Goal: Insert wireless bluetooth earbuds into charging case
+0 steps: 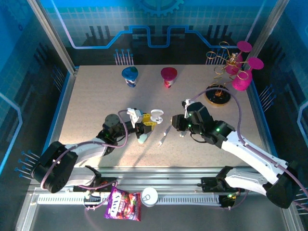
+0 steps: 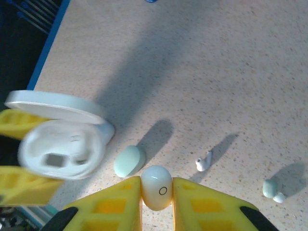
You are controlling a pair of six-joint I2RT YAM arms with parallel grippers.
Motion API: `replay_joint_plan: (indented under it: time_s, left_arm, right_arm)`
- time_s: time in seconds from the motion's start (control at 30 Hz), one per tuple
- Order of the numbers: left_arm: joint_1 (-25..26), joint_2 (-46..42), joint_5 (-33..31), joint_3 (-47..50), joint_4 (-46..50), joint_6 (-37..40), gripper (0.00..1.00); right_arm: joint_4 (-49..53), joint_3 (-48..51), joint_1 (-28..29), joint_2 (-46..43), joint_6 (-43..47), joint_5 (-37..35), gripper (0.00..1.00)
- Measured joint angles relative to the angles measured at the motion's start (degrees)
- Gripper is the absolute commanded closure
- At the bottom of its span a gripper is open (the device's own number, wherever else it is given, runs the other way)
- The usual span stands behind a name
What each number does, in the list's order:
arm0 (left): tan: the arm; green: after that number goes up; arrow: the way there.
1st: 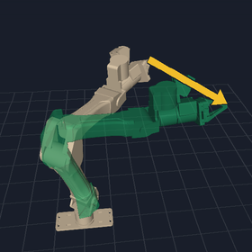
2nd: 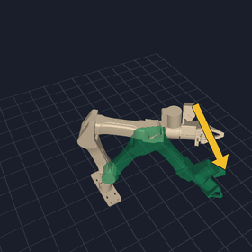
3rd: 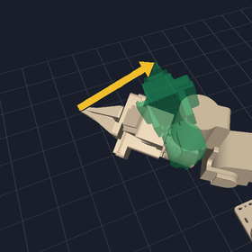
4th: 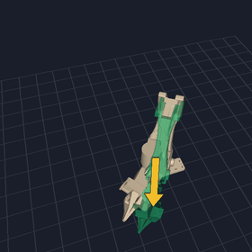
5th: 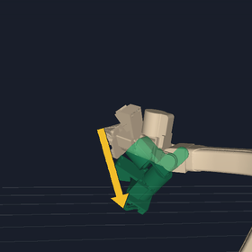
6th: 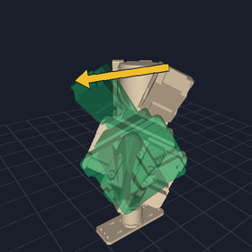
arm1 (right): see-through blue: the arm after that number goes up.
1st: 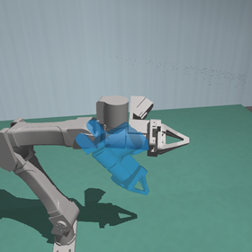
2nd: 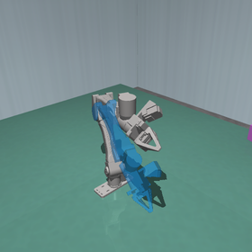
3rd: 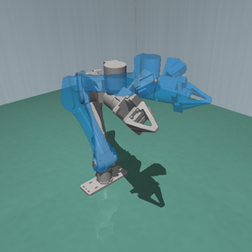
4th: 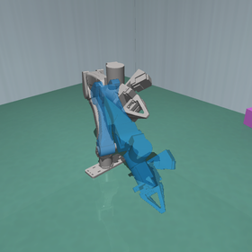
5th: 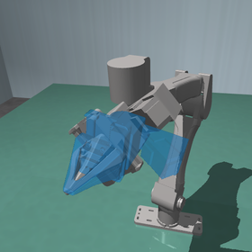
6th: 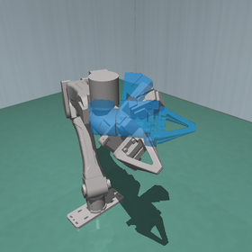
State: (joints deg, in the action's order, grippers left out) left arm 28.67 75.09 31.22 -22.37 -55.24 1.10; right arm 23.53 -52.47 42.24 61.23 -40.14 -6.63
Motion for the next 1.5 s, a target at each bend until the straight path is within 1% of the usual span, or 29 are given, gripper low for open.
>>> replay_joint_plan:
  time_s: [0.2, 0.57, 1.1, 1.37, 1.5]
  left_arm:
    - [0.00, 0.09, -1.07, -0.42, 2.91, 2.97, 0.75]
    - [0.00, 0.68, -0.96, -0.42, 3.45, 3.98, 0.75]
    - [0.00, 0.68, -0.33, -0.28, 2.71, 3.96, 0.75]
    - [0.00, 0.68, 0.07, -0.11, 2.23, 3.96, 0.75]
    - [0.00, 0.61, 0.11, 0.09, 2.19, 3.96, 0.75]
  right_arm:
    - [1.09, -6.19, 4.44, 3.93, 3.52, -1.16, 0.80]
    - [0.98, -13.29, 8.50, 14.38, 7.02, -0.61, 0.81]
    - [1.25, -14.62, 8.72, 17.59, 7.21, -2.32, 0.82]
    - [2.19, -14.62, 8.72, 17.84, 7.19, -3.48, 0.82]
    - [2.54, -14.62, 8.72, 17.84, 7.19, -3.19, 0.80]
